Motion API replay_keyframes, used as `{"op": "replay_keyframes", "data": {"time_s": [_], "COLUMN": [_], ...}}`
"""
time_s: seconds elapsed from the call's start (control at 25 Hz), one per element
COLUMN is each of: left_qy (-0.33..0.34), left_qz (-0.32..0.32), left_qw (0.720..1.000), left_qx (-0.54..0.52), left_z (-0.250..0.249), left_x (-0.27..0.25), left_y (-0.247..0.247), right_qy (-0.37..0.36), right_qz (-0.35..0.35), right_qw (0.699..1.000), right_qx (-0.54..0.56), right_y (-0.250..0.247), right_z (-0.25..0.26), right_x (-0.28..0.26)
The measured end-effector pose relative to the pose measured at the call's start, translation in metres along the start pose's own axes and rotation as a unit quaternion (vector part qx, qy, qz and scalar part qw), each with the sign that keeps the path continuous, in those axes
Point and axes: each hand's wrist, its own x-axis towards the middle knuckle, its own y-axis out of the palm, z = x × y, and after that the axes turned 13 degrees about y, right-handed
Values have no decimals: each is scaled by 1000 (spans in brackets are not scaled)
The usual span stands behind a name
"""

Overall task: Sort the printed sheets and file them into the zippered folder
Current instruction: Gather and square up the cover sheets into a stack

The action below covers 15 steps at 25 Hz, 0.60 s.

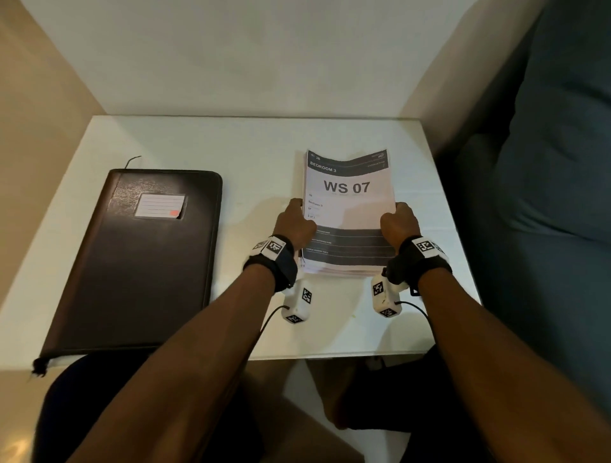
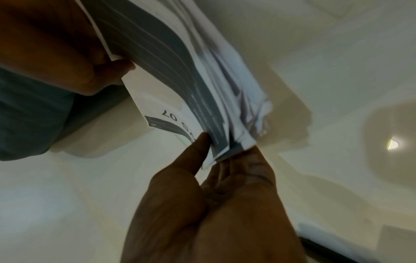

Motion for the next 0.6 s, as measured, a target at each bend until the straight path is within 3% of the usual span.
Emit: {"op": "replay_keyframes", "data": {"time_s": [0.12,0.28,0.44,0.6], "left_qy": [3,-5,-50,-159], "left_qz": [-9,-49,-91,-128], "left_qw": [999,996,980,954], "left_qx": [42,80,167,222], "left_z": [7,22,51,100], "left_x": [-5,-24,-59,-102], "left_y": [-25,-95,-194,-272], "right_qy": [-3,-58,-170,-205], "right_qz": [-39,-109,-58,105], "right_qw": [999,991,983,972], "right_qx": [-14,-51,-32,-53], "right_y": [1,6,49,126], "right_z": [0,10,29,43], "right_x": [-13,-44,-94,-147]}}
